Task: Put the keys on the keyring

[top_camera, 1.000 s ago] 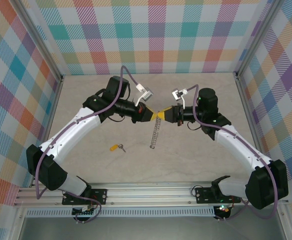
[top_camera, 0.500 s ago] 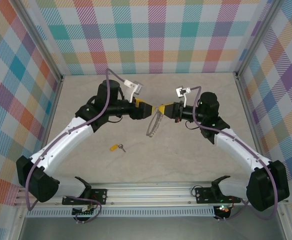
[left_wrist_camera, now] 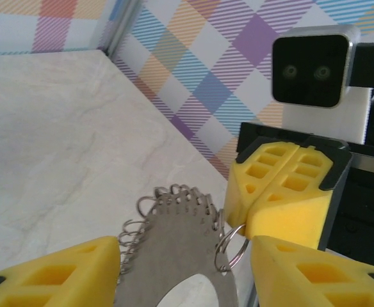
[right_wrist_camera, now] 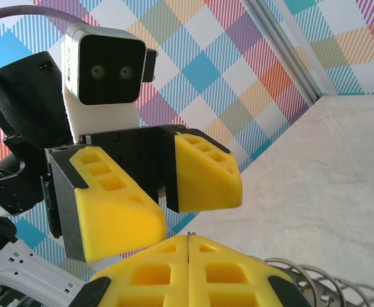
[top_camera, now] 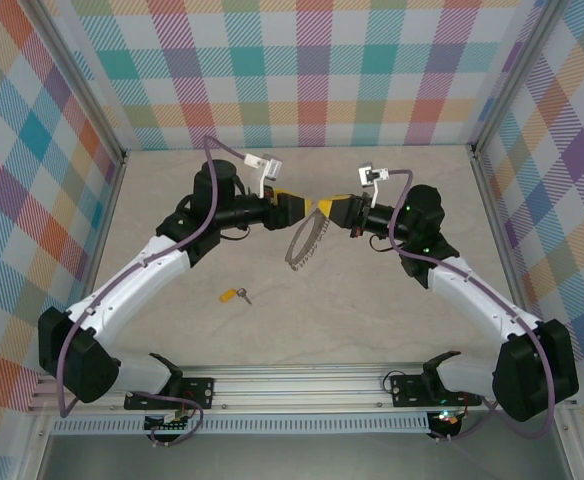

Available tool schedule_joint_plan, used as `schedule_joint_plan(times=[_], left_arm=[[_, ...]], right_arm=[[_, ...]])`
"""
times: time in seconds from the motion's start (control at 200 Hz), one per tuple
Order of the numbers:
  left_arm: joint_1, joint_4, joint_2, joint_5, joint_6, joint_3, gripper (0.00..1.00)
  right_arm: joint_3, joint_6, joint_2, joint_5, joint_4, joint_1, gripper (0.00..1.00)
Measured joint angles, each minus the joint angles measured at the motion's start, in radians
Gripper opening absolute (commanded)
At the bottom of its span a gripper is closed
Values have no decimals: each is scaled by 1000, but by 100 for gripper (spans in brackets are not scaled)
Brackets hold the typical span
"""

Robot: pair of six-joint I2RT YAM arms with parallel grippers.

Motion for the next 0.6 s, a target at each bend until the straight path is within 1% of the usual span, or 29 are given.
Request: schedule_joint_plan(times=[0.065,0.195,0.35,0.455,0.6], left_arm=[[0,23,13,26,-10,-5,53],[0,68,23,60,-18,-21,47],[0,102,24,88,-29,-31,44],[0,122,26,100,-35,-34,37],[0,134,26,119,-42,-34,31]], right_arm=[[0,6,8,-5,12,0,0],[0,12,21,-13,34,0,0],[0,25,28,-18,40,0,0],[0,29,32,-23,50,0,0],[0,32,38,-28,53,0,0]])
